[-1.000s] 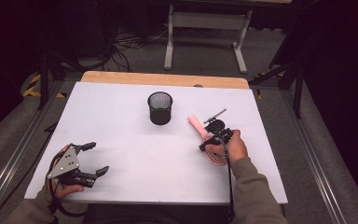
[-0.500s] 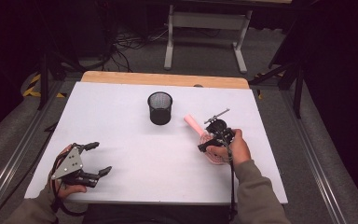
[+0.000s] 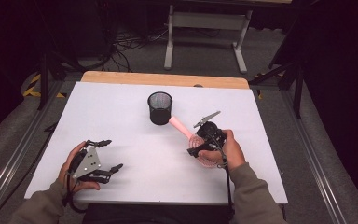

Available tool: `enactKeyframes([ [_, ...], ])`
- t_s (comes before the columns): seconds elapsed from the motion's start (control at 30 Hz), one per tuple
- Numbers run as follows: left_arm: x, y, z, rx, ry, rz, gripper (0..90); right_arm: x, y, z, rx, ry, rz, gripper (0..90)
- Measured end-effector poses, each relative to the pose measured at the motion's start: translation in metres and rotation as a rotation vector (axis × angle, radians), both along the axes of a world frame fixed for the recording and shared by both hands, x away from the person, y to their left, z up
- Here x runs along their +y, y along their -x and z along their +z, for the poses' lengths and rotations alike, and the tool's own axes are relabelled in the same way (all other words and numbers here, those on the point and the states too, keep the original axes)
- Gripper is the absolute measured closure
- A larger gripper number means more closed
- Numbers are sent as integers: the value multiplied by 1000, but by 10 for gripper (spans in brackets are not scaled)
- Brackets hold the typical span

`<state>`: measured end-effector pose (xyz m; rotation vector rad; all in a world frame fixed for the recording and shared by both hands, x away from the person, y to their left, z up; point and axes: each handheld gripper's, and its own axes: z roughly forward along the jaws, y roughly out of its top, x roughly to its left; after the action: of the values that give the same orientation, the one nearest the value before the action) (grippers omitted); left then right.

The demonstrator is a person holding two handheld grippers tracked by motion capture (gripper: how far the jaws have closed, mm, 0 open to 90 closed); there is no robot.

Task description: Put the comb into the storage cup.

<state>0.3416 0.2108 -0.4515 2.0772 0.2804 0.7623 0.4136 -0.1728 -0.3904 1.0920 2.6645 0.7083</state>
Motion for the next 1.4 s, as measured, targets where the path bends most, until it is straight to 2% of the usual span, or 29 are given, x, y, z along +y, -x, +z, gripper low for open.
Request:
enactKeyframes([
  [0.07,-10,-2,2,-22,-17,-12,146,5,3,1,0,-5,19,207],
  [0.23,-35,-2,6,-112,-88,-38,162,16,9,2,6,-11,63,207],
  [0.27,-35,-2,6,-112,-88,-38,166,16,9,2,6,-11,63,207],
  [0.33,-54,-3,6,-180,-154,-45,177,23,10,1,10,-4,78,207],
  [0.37,-54,-3,6,-180,-154,-45,181,26,10,0,12,-3,83,207],
  [0.4,-65,-5,5,-220,-183,-44,193,29,9,0,16,-2,88,207],
  [0.43,-65,-5,5,-220,-183,-44,196,29,9,0,16,-2,88,207],
  [0.53,-87,-9,2,-324,-253,-34,212,42,8,-2,29,-3,111,207],
  [0.57,-87,-9,2,-324,-253,-34,220,42,8,-2,29,-3,111,207],
  [0.7,-102,-14,-2,-398,-315,-29,232,57,7,-5,45,10,137,207],
  [0.87,-113,-16,-7,-496,-371,2,268,68,5,-7,52,22,162,207],
  [0.97,-118,-17,-11,-540,-398,13,316,75,4,-7,52,32,173,207],
  [1.03,-119,-17,-11,-542,-407,8,356,80,4,-6,48,38,180,207],
  [1.07,-122,-16,-13,-559,-429,6,388,83,3,-6,47,37,180,207],
  [1.2,-126,-15,-16,-596,-462,9,483,89,3,-6,48,47,190,206],
  [1.27,-128,-13,-20,-606,-457,7,545,93,3,-6,49,44,193,207],
  [1.3,-129,-11,-19,-635,-518,8,591,95,4,-6,51,44,194,207],
  [1.37,-130,-9,-21,-648,-505,-2,638,97,4,-6,54,55,207,206],
  [1.4,-130,-8,-21,-656,-519,-8,657,98,5,-5,56,56,206,207],
])
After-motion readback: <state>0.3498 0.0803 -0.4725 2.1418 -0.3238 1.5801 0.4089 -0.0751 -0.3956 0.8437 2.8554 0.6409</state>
